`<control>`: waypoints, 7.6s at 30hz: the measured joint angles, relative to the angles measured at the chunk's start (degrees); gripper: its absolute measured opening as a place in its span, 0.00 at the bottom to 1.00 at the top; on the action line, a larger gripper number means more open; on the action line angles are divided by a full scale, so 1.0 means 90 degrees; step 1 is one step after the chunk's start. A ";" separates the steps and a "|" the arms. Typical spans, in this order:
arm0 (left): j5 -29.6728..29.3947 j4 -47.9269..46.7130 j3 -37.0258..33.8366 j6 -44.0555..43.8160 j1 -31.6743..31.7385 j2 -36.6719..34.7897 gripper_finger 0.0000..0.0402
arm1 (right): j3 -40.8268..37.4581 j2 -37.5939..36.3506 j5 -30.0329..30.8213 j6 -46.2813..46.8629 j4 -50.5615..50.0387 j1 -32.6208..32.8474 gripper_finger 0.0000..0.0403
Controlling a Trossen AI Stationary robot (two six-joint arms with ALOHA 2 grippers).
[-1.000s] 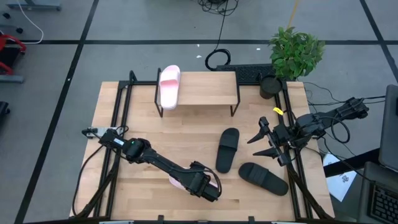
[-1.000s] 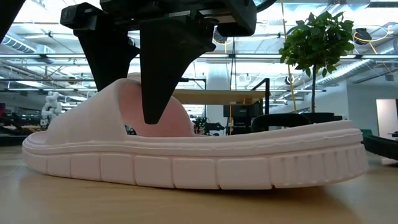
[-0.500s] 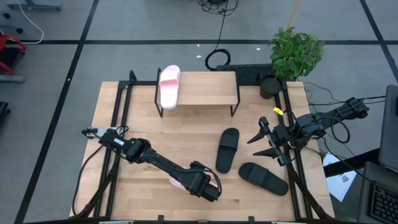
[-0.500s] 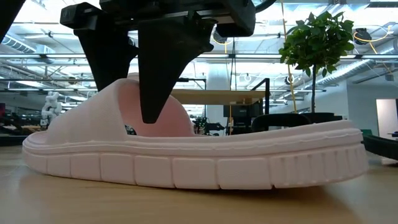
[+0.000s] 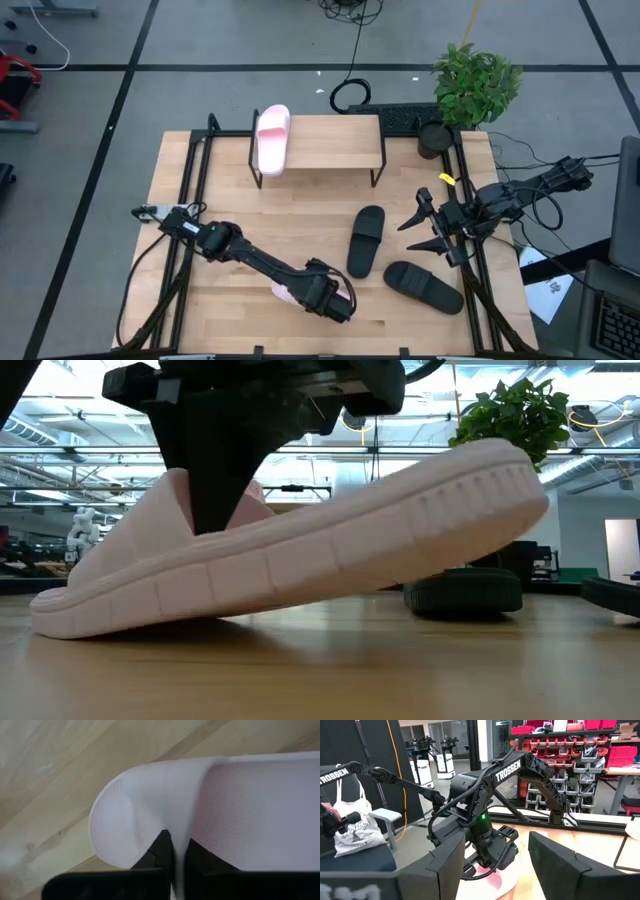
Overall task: Pick and place slides into the shelf
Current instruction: Put the pink slide on the shelf
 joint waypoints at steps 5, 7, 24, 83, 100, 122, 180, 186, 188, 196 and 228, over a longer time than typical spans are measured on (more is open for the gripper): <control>0.0065 0.0018 -0.0012 0.0095 0.0004 -0.0211 0.01 | -0.0002 0.0000 0.0000 -0.0036 0.0000 -0.0001 0.52; -0.0021 0.0030 -0.0012 0.0096 0.0004 -0.0414 0.01 | -0.0002 0.0000 0.0002 -0.0103 0.0000 -0.0001 0.52; -0.2004 0.0013 -0.0010 0.1274 0.0221 -0.2059 0.00 | -0.0002 0.0000 0.0595 -0.0127 0.0016 -0.0002 0.52; -0.4610 0.1903 0.0386 1.2034 0.4757 -0.2345 0.00 | -0.0004 0.0316 0.5173 -0.1362 0.1554 -0.0763 0.52; -0.4469 0.2220 -0.0346 1.2468 0.4791 -0.2374 0.00 | -0.0004 0.0297 0.5173 -0.1526 0.1552 -0.0874 0.52; -0.4276 0.2710 -0.1318 1.2308 0.4566 -0.3485 0.00 | 0.0001 0.0001 0.5350 -0.1687 0.1580 -0.0877 0.52; -0.3746 0.5638 -0.4340 1.3192 0.5421 -0.4246 0.00 | 0.0001 -0.0019 0.5689 -0.2542 0.2656 -0.0882 0.52; -0.3540 0.5603 -0.4340 1.3136 0.5388 -0.4246 0.00 | 0.0001 -0.0017 0.5693 -0.2575 0.2696 -0.0882 0.52; -0.3540 0.5582 -0.4340 1.3139 0.5405 -0.4246 0.00 | 0.0001 -0.0017 0.5693 -0.2573 0.2696 -0.0882 0.52; -0.3526 0.5504 -0.4340 1.3151 0.5469 -0.4246 0.00 | 0.0001 -0.0018 0.5692 -0.2575 0.2696 -0.0882 0.52; -0.3467 0.5674 -0.4448 1.3369 0.5517 -0.4247 0.00 | 0.0001 -0.0019 0.5673 -0.2575 0.2691 -0.0884 0.52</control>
